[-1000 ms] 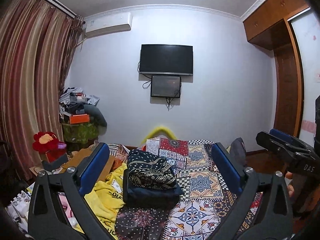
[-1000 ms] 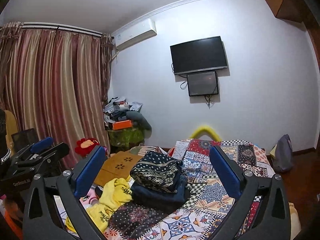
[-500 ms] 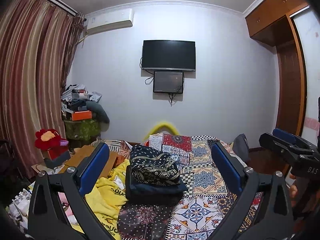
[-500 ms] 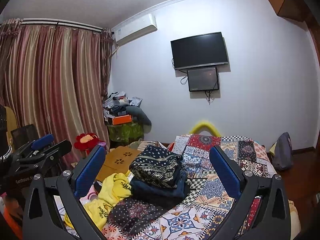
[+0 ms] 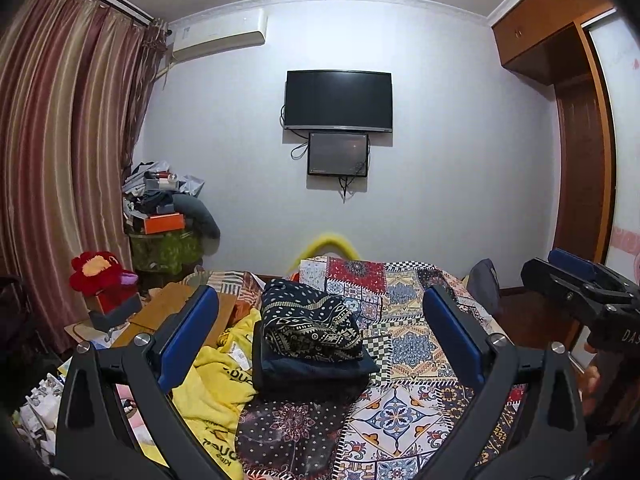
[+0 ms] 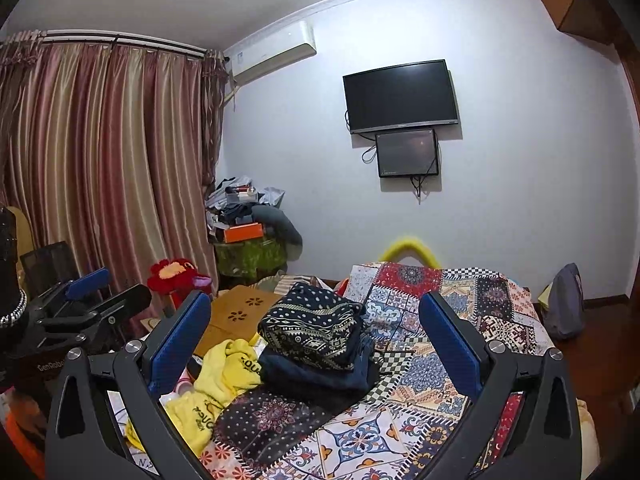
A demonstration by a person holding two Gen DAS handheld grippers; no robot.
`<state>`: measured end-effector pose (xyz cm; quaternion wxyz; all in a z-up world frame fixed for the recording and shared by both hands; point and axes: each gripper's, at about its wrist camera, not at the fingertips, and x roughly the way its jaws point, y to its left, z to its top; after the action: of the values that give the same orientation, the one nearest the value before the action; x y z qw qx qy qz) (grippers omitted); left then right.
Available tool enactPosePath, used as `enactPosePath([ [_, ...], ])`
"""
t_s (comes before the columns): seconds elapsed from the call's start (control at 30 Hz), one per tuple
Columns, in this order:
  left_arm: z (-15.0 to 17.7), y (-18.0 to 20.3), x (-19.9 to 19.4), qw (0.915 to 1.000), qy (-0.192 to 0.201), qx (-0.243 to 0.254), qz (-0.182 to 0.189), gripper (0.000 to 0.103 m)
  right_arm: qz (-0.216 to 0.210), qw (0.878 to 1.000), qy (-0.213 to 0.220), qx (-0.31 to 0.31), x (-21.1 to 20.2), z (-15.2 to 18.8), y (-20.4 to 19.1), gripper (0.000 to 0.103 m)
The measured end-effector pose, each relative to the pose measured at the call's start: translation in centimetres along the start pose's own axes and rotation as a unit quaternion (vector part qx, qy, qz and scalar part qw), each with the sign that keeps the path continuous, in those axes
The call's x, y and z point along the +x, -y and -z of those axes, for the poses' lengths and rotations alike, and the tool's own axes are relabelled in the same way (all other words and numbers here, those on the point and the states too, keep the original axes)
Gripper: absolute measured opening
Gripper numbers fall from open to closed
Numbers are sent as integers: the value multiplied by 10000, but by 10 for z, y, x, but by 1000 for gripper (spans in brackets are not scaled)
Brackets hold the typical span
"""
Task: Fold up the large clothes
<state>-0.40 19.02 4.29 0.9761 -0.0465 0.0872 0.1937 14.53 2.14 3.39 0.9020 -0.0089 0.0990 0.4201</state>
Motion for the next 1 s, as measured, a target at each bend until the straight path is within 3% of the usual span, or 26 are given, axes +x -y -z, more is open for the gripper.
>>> enactPosePath([
  [1.0,5,7,3,9998,-74,115,130,103,45,9999,20,124,0,2,5,103],
])
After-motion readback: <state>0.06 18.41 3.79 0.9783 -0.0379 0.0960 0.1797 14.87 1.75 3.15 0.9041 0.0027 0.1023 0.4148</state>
